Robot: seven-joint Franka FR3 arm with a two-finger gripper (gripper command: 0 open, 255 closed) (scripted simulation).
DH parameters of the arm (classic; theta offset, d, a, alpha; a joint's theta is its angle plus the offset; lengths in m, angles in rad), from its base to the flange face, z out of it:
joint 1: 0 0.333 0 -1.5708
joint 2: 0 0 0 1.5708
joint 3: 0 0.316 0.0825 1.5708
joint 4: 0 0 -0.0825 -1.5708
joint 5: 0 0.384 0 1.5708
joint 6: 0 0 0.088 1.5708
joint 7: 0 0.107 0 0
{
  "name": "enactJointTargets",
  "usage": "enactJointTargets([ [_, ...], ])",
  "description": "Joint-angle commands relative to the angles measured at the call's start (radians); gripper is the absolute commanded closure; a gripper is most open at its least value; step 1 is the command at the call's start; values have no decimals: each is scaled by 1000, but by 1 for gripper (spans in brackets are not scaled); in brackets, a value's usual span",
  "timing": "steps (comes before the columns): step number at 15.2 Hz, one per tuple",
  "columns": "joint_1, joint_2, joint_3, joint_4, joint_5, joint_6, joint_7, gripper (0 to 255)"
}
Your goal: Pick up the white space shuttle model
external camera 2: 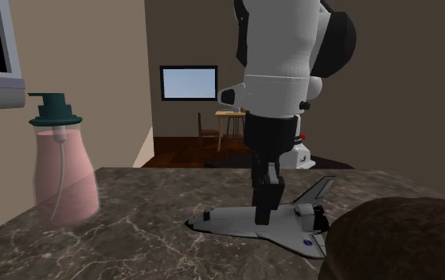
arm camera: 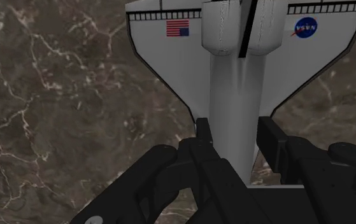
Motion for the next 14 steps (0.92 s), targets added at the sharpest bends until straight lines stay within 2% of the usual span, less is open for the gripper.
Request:
enactJointTargets([
  [1,0,2,-1,0,-1,1,1,255],
  [8,-1,0,0,-1,0,1,0,255],
  [14,-16,-50,21,14,37,-56,-26,255],
])
